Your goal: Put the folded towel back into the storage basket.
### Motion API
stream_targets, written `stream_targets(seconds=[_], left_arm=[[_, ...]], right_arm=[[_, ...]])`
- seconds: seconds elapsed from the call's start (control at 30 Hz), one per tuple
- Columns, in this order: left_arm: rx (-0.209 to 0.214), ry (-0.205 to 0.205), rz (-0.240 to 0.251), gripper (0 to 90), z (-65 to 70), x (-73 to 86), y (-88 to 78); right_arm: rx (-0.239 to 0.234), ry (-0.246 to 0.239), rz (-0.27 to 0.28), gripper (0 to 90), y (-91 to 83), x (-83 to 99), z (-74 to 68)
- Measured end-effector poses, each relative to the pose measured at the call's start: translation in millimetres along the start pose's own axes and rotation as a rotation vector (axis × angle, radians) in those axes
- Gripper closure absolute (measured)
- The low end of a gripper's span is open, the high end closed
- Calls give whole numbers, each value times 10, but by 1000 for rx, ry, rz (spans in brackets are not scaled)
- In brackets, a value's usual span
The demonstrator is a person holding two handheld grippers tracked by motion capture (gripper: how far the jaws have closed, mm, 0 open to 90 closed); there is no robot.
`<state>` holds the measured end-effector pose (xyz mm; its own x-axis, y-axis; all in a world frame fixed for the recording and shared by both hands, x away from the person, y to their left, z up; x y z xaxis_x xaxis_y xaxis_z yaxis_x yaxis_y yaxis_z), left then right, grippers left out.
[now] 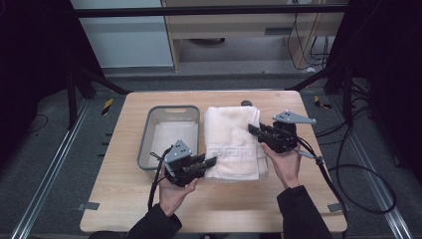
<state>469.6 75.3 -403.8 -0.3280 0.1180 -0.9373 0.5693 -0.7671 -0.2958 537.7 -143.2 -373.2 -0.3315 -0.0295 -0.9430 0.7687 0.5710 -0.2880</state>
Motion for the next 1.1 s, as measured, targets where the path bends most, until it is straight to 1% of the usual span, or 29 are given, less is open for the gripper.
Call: stream_targets(seconds=[0.17,0.43,0.73,0.8,0.9,1.1], left_arm=[[-14,0,9,723,-55,-49,-47],[-27,-22,41,723,-162,-160,-175],[-52,-20,55,722,-240,-219,-264],[-58,-20,59,722,-264,-237,-288],[-63,-28,65,723,-305,-262,-325],[-74,-41,82,723,-375,-311,-402]], right_arm=[[1,-6,6,733,48,-77,-43],[-11,-12,29,733,135,-224,-153],[-9,-29,39,733,199,-345,-262],[-13,-25,45,733,217,-365,-278],[-17,-24,47,733,249,-392,-303],[-21,-38,55,733,315,-478,-385]])
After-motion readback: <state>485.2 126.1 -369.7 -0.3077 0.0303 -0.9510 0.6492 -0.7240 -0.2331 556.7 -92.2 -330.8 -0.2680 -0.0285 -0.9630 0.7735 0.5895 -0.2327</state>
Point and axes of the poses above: each handheld gripper's, and its own axes: y roughly forward along the jaws, x roughly out of its underside, z roughly to its right, the point moved 6 cm from there along y, roughly forward along the jaws, and after that the axes turned 5 degrees about z, right-handed, at the moved point
